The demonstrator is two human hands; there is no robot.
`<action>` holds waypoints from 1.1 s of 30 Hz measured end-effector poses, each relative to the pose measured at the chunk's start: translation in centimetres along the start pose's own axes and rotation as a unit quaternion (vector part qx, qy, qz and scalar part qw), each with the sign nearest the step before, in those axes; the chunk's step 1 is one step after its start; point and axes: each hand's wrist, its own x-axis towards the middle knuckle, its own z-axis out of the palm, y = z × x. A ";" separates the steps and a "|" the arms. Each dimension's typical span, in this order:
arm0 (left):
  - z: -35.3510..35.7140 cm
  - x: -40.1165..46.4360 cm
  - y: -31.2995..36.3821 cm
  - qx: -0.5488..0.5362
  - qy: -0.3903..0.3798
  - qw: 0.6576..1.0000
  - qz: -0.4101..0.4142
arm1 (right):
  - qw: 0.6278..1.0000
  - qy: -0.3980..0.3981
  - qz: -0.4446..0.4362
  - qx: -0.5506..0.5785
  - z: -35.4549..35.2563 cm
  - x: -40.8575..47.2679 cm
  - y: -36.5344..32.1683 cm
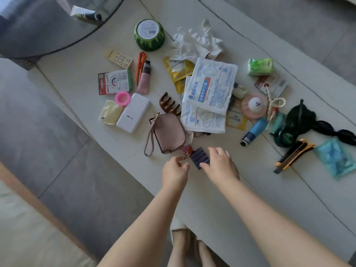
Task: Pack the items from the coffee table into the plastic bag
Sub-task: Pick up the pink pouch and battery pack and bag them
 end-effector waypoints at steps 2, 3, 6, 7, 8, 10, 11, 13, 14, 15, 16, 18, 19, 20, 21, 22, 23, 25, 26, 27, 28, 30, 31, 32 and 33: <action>1.0 1.3 0.0 -0.039 0.021 0.999 -0.015 | 1.000 0.030 -0.005 -0.005 1.0 1.0 -0.7; 1.6 2.0 0.0 -0.058 0.031 0.998 -0.022 | 0.999 0.046 -0.003 -0.009 1.6 1.5 -0.9; 2.5 2.8 -0.1 -0.083 0.051 0.995 -0.037 | 0.997 0.073 0.003 -0.021 2.8 2.0 -0.8; 2.8 3.0 -0.1 -0.082 0.053 0.994 -0.040 | 0.997 0.076 0.003 -0.022 3.1 2.0 -0.6; 2.9 3.2 -0.1 -0.078 0.054 0.995 -0.039 | 0.997 0.077 0.005 -0.019 3.4 2.0 -0.4; 3.1 3.2 0.0 -0.059 0.052 0.996 -0.029 | 0.996 0.080 0.027 0.010 3.7 2.0 0.0; 3.2 3.1 0.1 -0.050 0.050 0.997 -0.021 | 0.995 0.081 0.047 0.033 3.6 2.0 0.3; 3.3 2.8 0.0 -0.051 0.046 0.998 -0.005 | 0.992 0.078 0.081 0.059 3.5 1.7 0.9; 3.4 2.5 0.0 -0.061 0.045 0.997 -0.003 | 0.991 0.074 0.092 0.061 3.4 1.5 1.2; 3.4 2.2 -0.1 -0.077 0.041 0.996 -0.007 | 0.990 0.071 0.101 0.073 3.3 1.3 1.7; 3.4 1.9 -0.1 -0.102 0.035 0.994 -0.015 | 0.984 0.073 0.114 0.113 3.3 1.2 2.3; 3.2 1.0 -0.1 -0.160 0.002 0.987 -0.026 | 0.927 0.052 0.166 0.333 2.8 0.9 3.1; 3.0 0.3 0.1 -0.183 -0.021 0.983 -0.028 | 0.854 0.025 0.188 0.484 2.2 0.7 3.1; 2.8 -0.4 0.3 -0.202 -0.044 0.978 -0.027 | 0.767 -0.016 0.201 0.610 1.5 0.5 2.9; 2.5 -1.2 0.5 -0.208 -0.064 0.976 -0.019 | 0.687 -0.060 0.201 0.696 0.8 0.2 2.8; 2.1 -1.9 0.8 -0.205 -0.082 0.975 -0.005 | 0.629 -0.098 0.195 0.746 0.0 -0.1 2.5; 1.7 -2.5 1.1 -0.195 -0.095 0.976 0.012 | 0.590 -0.123 0.189 0.776 -0.7 -0.3 2.1; 0.9 -3.3 1.4 -0.168 -0.102 0.979 0.049 | 0.568 -0.144 0.180 0.790 -1.9 -0.7 1.3; 0.5 -3.6 1.5 -0.150 -0.096 0.982 0.065 | 0.575 -0.147 0.181 0.784 -2.5 -0.8 1.0; 0.0 -3.7 1.5 -0.127 -0.090 0.985 0.080 | 0.587 -0.150 0.179 0.775 -3.0 -0.9 0.6; -0.6 -4.0 1.7 -0.108 -0.084 0.986 0.097 | 0.600 -0.156 0.174 0.765 -3.4 -1.1 0.2; -1.8 -4.6 2.2 -0.099 -0.073 0.985 0.119 | 0.620 -0.160 0.158 0.752 -4.2 -1.4 -0.5; -2.4 -4.9 2.4 -0.108 -0.061 0.985 0.121 | 0.628 -0.154 0.151 0.748 -4.6 -1.5 -0.8; -3.2 -5.0 2.7 -0.127 -0.045 0.985 0.112 | 0.634 -0.146 0.144 0.745 -4.9 -1.5 -1.1; -4.1 -4.9 3.1 -0.148 -0.017 0.984 0.100 | 0.636 -0.140 0.139 0.746 -5.2 -1.5 -1.3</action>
